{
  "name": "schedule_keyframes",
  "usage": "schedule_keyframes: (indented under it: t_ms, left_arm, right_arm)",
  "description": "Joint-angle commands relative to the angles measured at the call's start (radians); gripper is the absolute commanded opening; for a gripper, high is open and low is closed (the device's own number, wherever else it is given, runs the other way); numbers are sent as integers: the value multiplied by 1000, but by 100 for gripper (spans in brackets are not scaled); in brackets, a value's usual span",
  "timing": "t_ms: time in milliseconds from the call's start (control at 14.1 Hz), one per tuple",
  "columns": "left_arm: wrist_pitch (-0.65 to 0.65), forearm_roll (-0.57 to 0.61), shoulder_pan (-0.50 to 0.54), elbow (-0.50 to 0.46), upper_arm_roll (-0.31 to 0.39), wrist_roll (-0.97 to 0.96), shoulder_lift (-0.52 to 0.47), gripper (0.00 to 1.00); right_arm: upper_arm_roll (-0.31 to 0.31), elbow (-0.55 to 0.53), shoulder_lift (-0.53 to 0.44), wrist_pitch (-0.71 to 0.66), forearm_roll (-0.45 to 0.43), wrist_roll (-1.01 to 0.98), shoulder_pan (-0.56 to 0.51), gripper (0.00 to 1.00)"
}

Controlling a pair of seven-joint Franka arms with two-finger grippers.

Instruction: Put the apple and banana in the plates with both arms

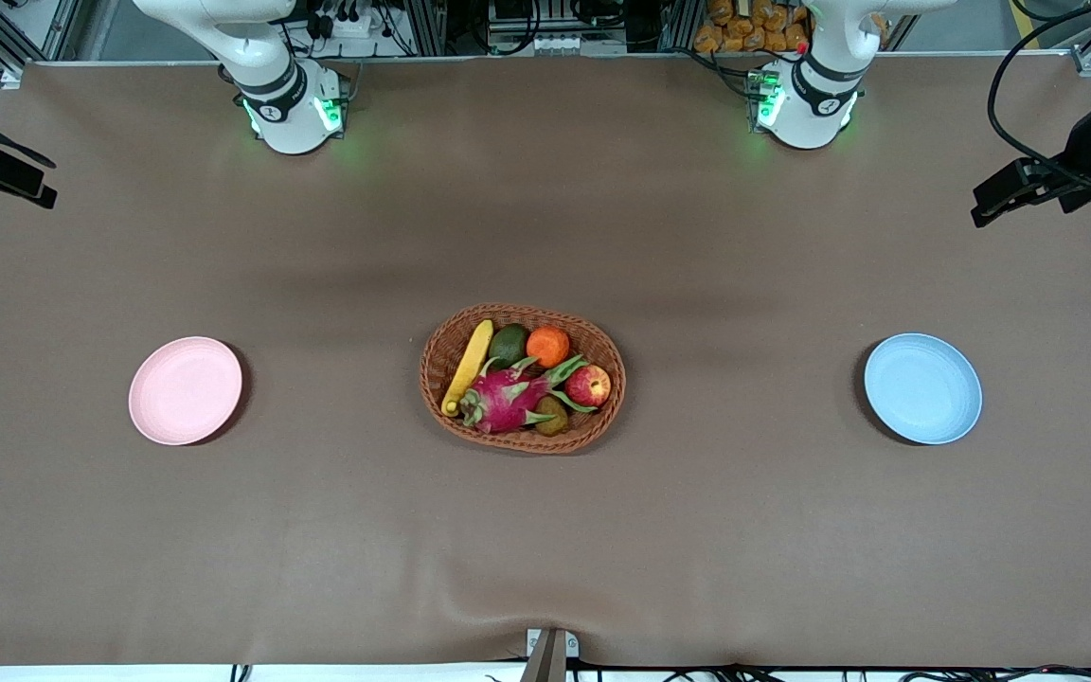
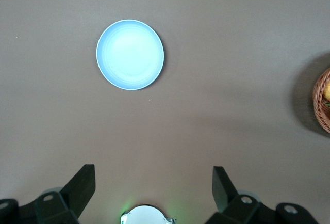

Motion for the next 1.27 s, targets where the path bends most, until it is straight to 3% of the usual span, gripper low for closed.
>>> schedule_keyframes:
  t_ms: [0,637,1204]
  left_arm:
    - [-9,-16,2,16,-3,14,24,100]
    - [58,-33,-40,13,-32,-128,116,100]
    - [165,-106,-47,14,-120,-444,211,100]
  right_arm:
    - [4,30,13,-17,-14,-6,-10,100]
    - [6,30,15,-19,-14,1,-4,100]
    - [10,27,15,-19,-14,5,5,100]
